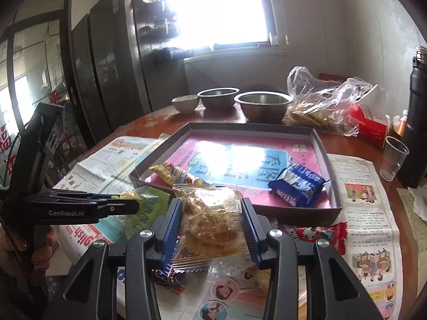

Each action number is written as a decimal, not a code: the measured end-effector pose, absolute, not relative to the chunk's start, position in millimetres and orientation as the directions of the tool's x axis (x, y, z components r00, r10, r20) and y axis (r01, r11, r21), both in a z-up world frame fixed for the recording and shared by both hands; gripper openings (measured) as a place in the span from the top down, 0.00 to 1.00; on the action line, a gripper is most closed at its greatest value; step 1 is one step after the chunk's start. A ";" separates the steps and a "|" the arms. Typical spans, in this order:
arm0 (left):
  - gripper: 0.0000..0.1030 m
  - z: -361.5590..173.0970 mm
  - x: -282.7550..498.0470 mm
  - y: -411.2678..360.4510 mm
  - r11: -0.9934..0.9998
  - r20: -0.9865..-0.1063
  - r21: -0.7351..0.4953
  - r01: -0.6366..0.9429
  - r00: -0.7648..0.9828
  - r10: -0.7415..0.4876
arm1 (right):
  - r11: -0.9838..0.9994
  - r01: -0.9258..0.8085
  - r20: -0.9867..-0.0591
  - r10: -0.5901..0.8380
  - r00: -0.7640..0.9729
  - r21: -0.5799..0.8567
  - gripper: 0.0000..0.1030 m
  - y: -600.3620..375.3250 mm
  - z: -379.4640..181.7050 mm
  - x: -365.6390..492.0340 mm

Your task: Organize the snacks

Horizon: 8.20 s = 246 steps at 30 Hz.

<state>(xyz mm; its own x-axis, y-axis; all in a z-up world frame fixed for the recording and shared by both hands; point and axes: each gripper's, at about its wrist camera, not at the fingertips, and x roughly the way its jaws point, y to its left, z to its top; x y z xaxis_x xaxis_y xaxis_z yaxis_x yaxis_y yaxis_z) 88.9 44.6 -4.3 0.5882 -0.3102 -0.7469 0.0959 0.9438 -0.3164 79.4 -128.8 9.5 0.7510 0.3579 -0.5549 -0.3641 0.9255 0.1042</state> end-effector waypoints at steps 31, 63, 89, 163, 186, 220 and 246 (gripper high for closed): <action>0.70 28.6 118.5 5.9 0.942 -0.703 -0.304 0.143 0.634 -0.323 | 0.951 -0.256 -0.508 0.309 0.804 0.174 0.57 -177.2 19.2 84.4; 0.70 11.4 185.4 -23.0 0.917 -0.698 -0.351 0.189 0.600 -0.391 | 0.969 -0.191 -0.512 0.245 0.823 0.156 0.57 -185.2 30.4 130.4; 0.70 -11.7 210.0 -14.8 0.932 -0.744 -0.334 0.142 0.568 -0.353 | 0.972 -0.198 -0.616 0.236 0.752 0.130 0.57 -163.6 11.0 185.2; 0.54 -15.2 205.0 2.9 0.948 -0.743 -0.305 0.090 0.600 -0.296 | 0.979 -0.175 -0.643 0.200 0.740 0.103 0.46 -161.4 -7.5 171.1; 0.38 -2.8 187.1 -4.1 0.959 -0.758 -0.264 0.106 0.591 -0.274 | 0.978 -0.160 -0.626 0.207 0.752 0.130 0.46 -169.1 -1.4 160.4; 0.33 30.7 136.6 -7.2 0.961 -0.732 -0.230 0.156 0.624 -0.276 | 0.975 -0.102 -0.552 0.196 0.810 0.198 0.38 -212.1 32.1 119.6; 0.33 5.2 99.2 -22.0 0.962 -0.787 -0.192 0.193 0.555 -0.268 | 0.986 -0.082 -0.575 0.153 0.803 0.147 0.37 -218.3 33.9 80.6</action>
